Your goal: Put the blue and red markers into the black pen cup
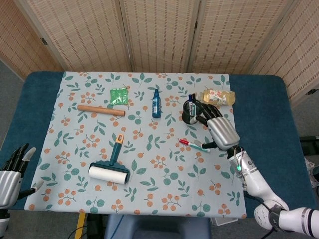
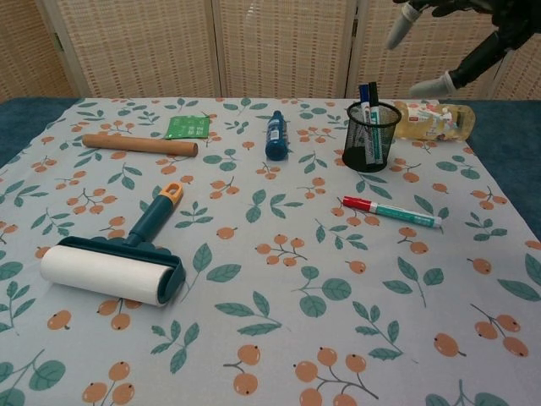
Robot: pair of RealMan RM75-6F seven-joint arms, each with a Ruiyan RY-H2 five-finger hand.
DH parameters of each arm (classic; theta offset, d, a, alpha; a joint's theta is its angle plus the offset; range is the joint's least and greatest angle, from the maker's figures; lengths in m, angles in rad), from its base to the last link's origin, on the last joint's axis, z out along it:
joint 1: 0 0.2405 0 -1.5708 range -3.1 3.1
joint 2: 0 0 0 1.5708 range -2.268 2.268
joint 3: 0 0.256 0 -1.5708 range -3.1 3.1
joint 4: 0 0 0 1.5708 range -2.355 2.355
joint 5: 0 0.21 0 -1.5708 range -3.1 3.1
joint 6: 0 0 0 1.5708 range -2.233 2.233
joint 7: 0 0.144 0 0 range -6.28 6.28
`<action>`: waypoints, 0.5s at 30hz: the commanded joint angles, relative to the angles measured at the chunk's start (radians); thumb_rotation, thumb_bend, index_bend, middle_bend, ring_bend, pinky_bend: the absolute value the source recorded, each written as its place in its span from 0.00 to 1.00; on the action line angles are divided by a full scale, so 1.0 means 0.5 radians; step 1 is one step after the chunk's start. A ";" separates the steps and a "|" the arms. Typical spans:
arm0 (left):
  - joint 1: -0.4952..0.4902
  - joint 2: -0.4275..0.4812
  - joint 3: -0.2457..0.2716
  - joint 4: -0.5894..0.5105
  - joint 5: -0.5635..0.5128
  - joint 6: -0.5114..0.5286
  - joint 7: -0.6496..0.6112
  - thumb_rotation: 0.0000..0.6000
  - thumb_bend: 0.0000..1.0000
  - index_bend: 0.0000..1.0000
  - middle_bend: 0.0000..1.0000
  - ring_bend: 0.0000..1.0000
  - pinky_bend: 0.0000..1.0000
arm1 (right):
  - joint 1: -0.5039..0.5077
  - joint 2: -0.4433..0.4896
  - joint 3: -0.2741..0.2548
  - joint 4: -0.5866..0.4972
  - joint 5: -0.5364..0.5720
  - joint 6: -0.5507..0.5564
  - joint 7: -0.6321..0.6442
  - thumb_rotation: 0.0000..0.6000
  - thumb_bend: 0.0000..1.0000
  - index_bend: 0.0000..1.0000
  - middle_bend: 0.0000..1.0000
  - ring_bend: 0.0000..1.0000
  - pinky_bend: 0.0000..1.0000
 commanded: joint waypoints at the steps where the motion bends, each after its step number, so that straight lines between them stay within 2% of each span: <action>1: 0.000 0.017 0.005 -0.004 0.018 0.012 -0.044 1.00 0.21 0.00 0.00 0.01 0.27 | -0.138 0.095 -0.204 -0.349 0.195 0.255 -0.578 1.00 0.23 0.41 0.01 0.00 0.00; 4: 0.008 0.048 0.012 -0.006 0.042 0.038 -0.124 1.00 0.21 0.00 0.00 0.01 0.27 | -0.137 -0.019 -0.222 -0.338 0.303 0.345 -0.726 1.00 0.24 0.44 0.02 0.00 0.00; 15: -0.019 0.133 0.048 0.029 0.098 0.016 -0.453 1.00 0.21 0.00 0.00 0.01 0.27 | -0.148 -0.618 -0.153 0.047 0.729 0.706 -0.965 1.00 0.26 0.47 0.04 0.00 0.00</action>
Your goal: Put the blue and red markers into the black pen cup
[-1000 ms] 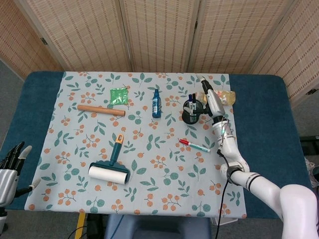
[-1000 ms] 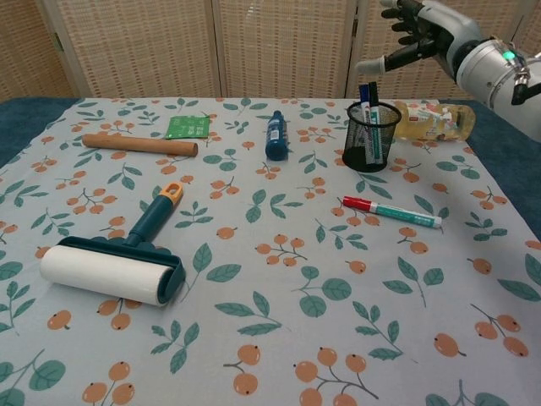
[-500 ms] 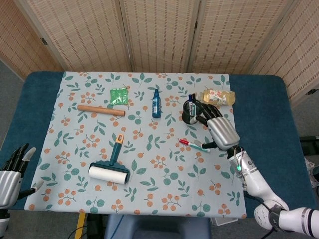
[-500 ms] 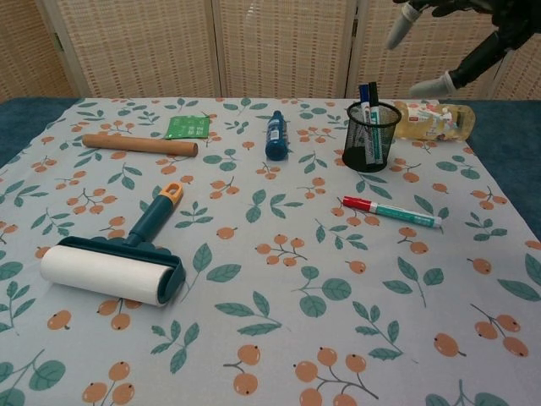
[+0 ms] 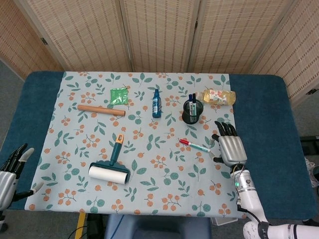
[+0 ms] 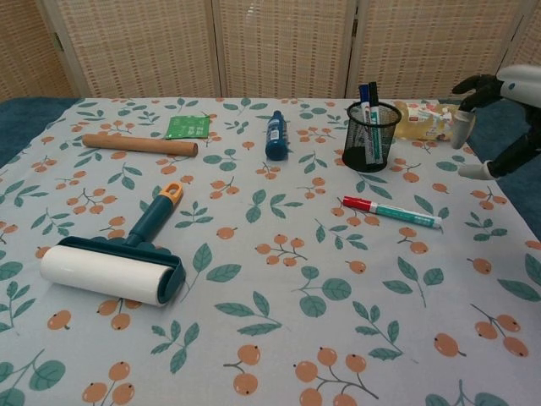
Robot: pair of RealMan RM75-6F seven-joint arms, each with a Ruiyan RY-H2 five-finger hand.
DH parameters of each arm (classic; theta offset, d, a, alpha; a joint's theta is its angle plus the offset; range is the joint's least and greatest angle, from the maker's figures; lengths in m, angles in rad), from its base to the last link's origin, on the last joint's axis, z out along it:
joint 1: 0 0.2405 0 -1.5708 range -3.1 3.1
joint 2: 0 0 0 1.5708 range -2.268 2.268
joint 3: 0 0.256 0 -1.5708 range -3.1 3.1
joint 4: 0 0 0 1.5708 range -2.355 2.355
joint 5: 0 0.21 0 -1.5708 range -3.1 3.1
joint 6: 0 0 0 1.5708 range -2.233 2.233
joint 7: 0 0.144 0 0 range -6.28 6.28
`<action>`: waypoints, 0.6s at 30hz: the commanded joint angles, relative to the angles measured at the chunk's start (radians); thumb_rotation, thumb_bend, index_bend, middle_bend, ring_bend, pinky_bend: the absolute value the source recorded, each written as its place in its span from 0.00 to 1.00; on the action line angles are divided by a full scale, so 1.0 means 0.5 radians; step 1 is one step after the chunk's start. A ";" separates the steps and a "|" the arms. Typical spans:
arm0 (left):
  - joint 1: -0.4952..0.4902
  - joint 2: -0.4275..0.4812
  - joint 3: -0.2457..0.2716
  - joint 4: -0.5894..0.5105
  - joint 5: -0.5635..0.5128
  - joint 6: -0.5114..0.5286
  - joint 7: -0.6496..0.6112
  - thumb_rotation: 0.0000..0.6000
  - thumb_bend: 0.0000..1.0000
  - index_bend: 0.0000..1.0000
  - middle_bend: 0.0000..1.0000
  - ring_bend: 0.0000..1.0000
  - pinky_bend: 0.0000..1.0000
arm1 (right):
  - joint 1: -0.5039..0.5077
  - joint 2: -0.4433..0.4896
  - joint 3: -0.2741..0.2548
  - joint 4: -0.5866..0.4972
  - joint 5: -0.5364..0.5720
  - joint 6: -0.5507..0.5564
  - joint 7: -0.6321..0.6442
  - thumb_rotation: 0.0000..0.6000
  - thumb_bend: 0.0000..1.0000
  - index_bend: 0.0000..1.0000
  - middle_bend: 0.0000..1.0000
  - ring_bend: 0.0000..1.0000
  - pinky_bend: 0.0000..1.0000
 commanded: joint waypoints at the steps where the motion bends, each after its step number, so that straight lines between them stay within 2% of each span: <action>1: -0.015 0.030 0.015 0.020 0.019 -0.017 -0.096 1.00 0.21 0.00 0.00 0.01 0.27 | -0.012 -0.231 0.037 0.156 0.158 0.176 -0.136 1.00 0.26 0.47 0.04 0.00 0.00; 9: -0.013 0.073 0.037 0.061 0.070 0.028 -0.259 1.00 0.21 0.00 0.00 0.01 0.27 | 0.097 -0.460 0.183 0.297 0.308 0.238 -0.304 1.00 0.26 0.47 0.04 0.00 0.00; 14: -0.012 0.076 0.041 0.056 0.067 0.028 -0.266 1.00 0.21 0.00 0.00 0.01 0.27 | 0.182 -0.585 0.290 0.481 0.454 0.147 -0.331 1.00 0.26 0.47 0.04 0.00 0.00; 18: -0.014 0.081 0.044 0.056 0.062 0.024 -0.277 1.00 0.21 0.00 0.00 0.01 0.27 | 0.228 -0.672 0.329 0.625 0.549 0.061 -0.324 1.00 0.26 0.47 0.04 0.00 0.00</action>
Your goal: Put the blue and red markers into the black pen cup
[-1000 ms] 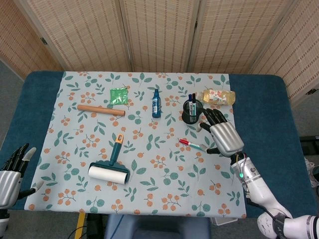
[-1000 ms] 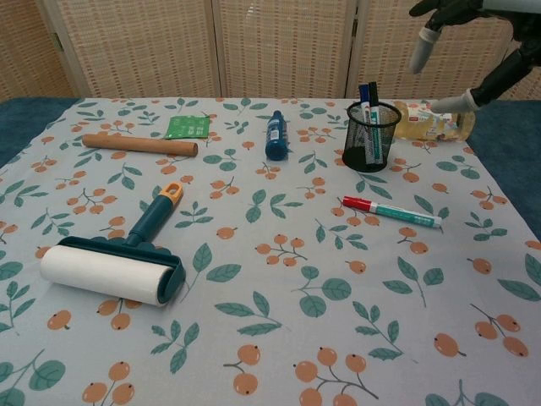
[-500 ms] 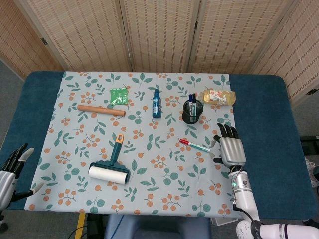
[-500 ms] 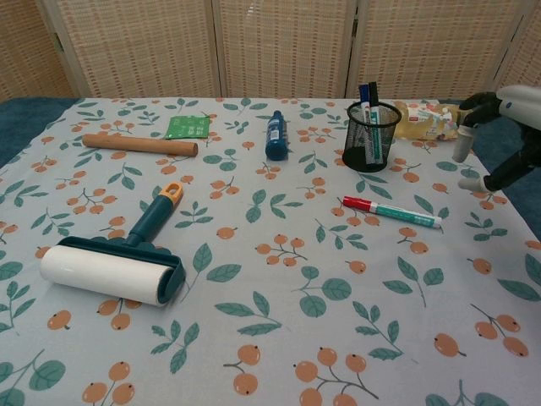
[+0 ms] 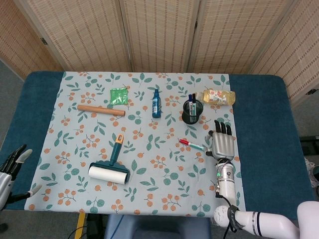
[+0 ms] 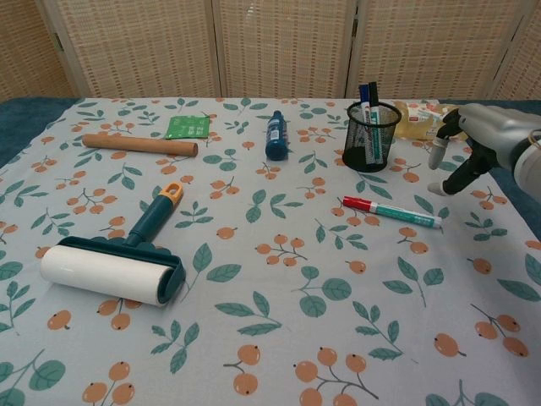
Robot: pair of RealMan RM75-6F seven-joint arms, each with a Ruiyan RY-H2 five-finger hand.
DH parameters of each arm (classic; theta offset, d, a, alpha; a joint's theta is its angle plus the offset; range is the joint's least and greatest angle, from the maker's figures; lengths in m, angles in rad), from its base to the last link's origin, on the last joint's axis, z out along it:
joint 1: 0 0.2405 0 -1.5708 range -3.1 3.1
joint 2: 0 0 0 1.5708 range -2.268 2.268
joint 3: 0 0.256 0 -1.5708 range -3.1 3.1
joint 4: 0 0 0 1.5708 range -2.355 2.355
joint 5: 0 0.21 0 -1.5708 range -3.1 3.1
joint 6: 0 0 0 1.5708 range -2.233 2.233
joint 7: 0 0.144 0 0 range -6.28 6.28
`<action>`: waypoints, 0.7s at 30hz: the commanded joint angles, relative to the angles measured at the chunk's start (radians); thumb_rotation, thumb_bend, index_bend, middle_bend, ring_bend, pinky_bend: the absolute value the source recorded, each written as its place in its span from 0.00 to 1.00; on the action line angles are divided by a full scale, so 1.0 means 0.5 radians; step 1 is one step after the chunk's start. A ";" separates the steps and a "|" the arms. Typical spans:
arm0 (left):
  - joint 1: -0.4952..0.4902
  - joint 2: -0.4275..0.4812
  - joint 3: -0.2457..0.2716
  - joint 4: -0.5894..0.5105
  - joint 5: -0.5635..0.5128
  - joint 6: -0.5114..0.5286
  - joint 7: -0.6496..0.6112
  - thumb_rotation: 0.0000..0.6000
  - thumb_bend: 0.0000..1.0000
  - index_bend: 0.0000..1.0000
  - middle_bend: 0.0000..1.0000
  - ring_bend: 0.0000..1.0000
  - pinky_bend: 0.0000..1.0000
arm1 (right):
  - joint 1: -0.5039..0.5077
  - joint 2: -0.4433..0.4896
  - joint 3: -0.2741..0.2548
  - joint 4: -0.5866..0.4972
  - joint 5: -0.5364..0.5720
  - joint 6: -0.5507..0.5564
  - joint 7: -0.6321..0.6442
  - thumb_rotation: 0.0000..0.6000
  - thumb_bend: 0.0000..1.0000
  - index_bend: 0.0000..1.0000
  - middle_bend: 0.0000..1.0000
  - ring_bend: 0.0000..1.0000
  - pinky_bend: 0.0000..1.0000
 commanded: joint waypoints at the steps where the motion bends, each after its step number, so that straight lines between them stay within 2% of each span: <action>1: -0.001 0.004 0.001 0.002 -0.002 -0.001 -0.013 1.00 0.21 0.00 0.00 0.01 0.27 | 0.058 -0.096 0.053 0.133 0.097 -0.088 0.002 1.00 0.26 0.47 0.04 0.00 0.00; 21: 0.028 0.047 0.010 0.049 0.033 0.106 -0.178 1.00 0.21 0.00 0.00 0.01 0.27 | 0.292 -0.458 0.178 0.707 0.221 -0.350 0.031 1.00 0.27 0.47 0.04 0.00 0.00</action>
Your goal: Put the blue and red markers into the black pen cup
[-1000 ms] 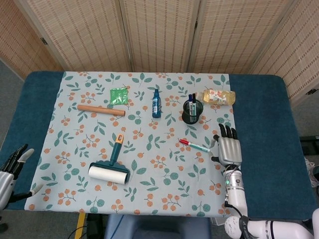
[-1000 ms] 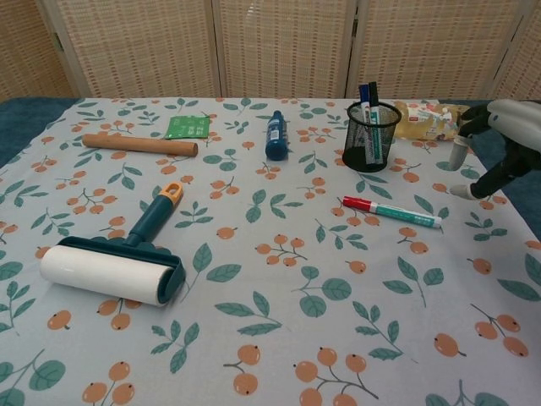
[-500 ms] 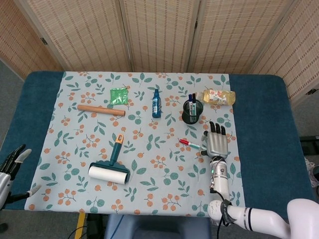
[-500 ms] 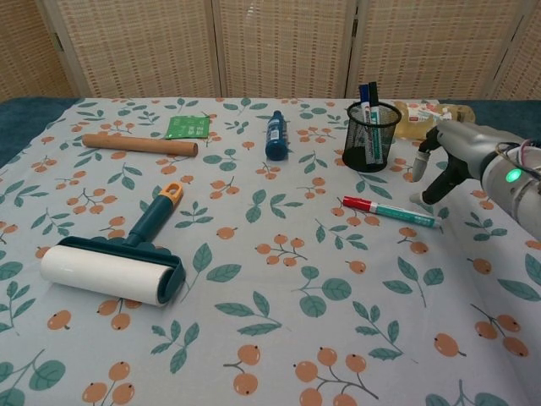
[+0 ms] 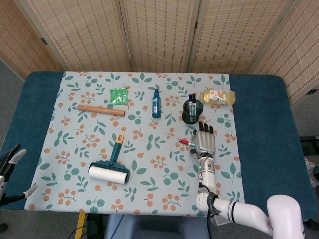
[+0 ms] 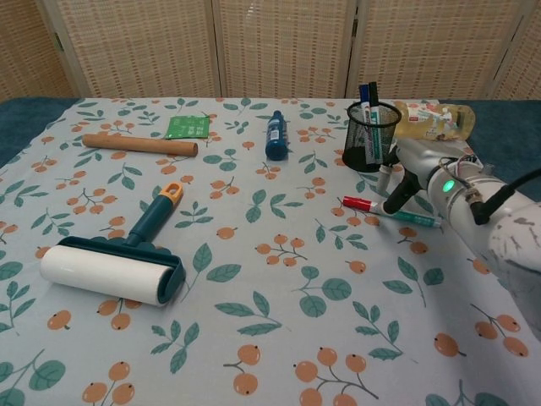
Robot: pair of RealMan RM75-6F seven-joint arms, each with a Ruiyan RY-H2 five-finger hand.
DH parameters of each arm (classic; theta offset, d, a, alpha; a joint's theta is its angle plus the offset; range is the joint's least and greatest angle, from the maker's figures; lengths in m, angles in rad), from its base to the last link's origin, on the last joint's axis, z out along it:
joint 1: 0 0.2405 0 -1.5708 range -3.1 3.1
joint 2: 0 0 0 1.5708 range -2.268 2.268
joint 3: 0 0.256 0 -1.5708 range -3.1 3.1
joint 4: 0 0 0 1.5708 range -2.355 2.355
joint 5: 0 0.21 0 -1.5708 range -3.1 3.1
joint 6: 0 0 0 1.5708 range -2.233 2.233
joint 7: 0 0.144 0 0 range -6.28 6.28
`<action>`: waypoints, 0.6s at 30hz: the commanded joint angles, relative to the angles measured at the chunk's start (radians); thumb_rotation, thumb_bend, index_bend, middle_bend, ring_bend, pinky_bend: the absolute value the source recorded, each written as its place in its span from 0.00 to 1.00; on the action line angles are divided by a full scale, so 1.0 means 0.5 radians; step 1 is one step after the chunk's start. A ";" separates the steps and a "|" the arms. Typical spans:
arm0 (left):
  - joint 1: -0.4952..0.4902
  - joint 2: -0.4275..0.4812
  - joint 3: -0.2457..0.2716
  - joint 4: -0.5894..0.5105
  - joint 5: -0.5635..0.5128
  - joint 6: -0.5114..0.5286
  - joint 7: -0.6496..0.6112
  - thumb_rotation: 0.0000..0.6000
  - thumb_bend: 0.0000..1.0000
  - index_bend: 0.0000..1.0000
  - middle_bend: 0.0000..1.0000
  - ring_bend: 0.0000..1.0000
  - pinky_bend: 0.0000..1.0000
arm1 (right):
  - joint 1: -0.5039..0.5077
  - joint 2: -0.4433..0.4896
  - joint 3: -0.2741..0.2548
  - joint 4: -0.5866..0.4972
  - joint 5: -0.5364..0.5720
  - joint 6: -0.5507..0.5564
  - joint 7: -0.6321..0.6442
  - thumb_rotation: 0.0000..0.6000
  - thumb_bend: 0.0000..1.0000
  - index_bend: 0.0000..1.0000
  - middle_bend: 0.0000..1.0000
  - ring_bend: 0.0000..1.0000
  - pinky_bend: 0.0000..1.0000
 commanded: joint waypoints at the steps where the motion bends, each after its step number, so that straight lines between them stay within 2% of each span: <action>1: 0.006 0.004 0.003 0.010 0.006 0.014 -0.022 1.00 0.21 0.00 0.00 0.01 0.27 | 0.037 -0.048 0.029 0.081 0.013 -0.044 0.013 1.00 0.27 0.47 0.04 0.00 0.00; 12: 0.014 0.008 0.001 0.033 0.009 0.041 -0.051 1.00 0.21 0.04 0.00 0.01 0.27 | 0.118 -0.130 0.092 0.298 0.073 -0.189 0.031 1.00 0.29 0.47 0.04 0.00 0.00; 18: 0.016 0.009 0.002 0.036 0.007 0.045 -0.062 1.00 0.21 0.04 0.00 0.01 0.27 | 0.138 -0.150 0.082 0.338 0.067 -0.210 0.019 1.00 0.30 0.49 0.04 0.00 0.00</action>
